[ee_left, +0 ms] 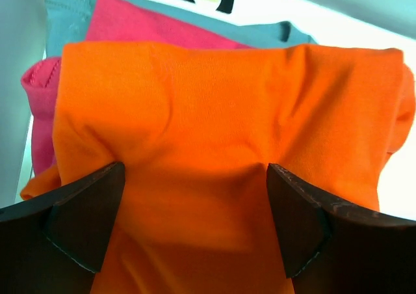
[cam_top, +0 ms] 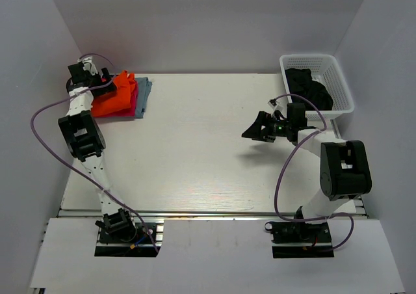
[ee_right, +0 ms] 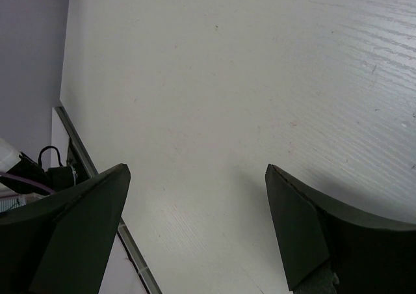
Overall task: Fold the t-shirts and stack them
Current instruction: Put the neatly folded tshirt into the corner of the board with the left arm
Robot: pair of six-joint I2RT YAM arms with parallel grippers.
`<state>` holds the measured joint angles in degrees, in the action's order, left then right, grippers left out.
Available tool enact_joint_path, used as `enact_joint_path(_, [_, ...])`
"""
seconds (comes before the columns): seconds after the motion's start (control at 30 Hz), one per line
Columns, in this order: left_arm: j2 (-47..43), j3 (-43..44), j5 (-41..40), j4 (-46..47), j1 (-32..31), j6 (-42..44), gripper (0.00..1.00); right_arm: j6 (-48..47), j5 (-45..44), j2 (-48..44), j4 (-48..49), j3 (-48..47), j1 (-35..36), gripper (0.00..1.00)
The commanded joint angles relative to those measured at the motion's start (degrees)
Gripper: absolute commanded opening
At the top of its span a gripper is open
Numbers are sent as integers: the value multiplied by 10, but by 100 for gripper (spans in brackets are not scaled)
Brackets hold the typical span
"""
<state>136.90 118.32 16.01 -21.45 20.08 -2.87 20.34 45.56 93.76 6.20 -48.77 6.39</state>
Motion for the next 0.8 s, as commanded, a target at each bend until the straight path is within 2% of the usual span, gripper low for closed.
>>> enact_joint_path(0.0, [-11, 25, 50, -1, 8, -5, 100, -7, 20, -2, 19, -24, -2, 90])
enact_joint_path(0.17, [-89, -35, 71, 42, 1, 8, 100, -11, 24, -10, 17, -24, 1, 90])
enact_joint_path(0.47, [-231, -107, 78, 42, -29, 27, 100, -19, 32, -61, 32, 10, 0, 90])
enact_joint_path(0.67, [-336, -212, 69, 47, -107, 31, 100, -10, 11, -110, 54, 58, 0, 90])
enact_joint_path(0.77, [-402, -328, -7, 66, -179, 5, 100, 1, -19, -146, 66, 89, -2, 90])
